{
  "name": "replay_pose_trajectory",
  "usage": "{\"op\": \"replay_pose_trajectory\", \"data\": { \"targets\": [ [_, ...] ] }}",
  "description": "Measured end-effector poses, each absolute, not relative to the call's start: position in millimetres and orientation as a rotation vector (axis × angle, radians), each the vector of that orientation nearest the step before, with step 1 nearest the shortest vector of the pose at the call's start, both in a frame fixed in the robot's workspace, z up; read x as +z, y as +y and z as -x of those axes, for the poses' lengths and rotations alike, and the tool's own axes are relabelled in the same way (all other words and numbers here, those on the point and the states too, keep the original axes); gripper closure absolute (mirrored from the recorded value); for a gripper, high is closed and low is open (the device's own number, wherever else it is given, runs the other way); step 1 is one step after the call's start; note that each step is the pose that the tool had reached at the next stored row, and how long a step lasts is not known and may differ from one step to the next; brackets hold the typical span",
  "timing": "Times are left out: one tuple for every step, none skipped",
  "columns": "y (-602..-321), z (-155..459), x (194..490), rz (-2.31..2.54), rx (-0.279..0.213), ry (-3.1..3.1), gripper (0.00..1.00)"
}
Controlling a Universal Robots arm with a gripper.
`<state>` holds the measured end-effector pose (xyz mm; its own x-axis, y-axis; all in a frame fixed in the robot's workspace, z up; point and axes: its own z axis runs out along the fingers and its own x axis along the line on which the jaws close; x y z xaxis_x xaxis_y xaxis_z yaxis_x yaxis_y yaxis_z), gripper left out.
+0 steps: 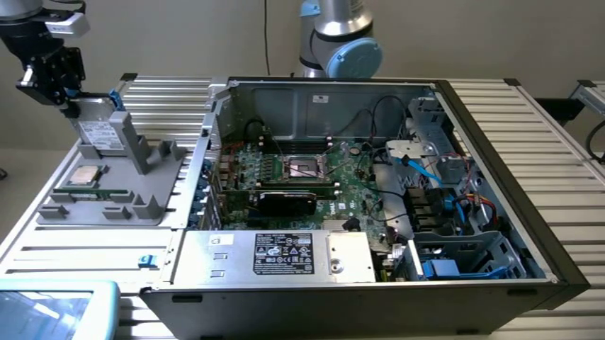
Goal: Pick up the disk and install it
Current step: 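Pick up the disk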
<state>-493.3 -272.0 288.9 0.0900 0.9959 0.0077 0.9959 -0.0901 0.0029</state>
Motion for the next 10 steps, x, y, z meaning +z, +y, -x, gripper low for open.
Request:
{"op": "replay_pose_trajectory", "data": {
  "targets": [
    [-272.0, 493.3, 288.9, 2.317, -0.012, -2.117, 0.62],
    [-272.0, 493.3, 288.8, 2.317, -0.012, -2.117, 0.62],
    [-272.0, 493.4, 288.8, 2.317, -0.012, -2.117, 0.62],
    [-272.0, 493.4, 288.8, 2.317, -0.012, -2.117, 0.62],
    [-272.0, 493.3, 288.8, 2.317, -0.012, -2.117, 0.62],
    [-272.0, 493.3, 288.8, 2.317, -0.012, -2.117, 0.62],
    [-272.0, 493.3, 288.7, 2.317, -0.012, -2.117, 0.62],
    [-272.0, 493.3, 288.7, 2.317, -0.012, -2.117, 0.62],
    [-272.0, 493.3, 288.7, 2.316, -0.012, -2.118, 0.62],
    [-272.0, 493.3, 288.7, 2.315, -0.012, -2.119, 0.62]
  ]
}}
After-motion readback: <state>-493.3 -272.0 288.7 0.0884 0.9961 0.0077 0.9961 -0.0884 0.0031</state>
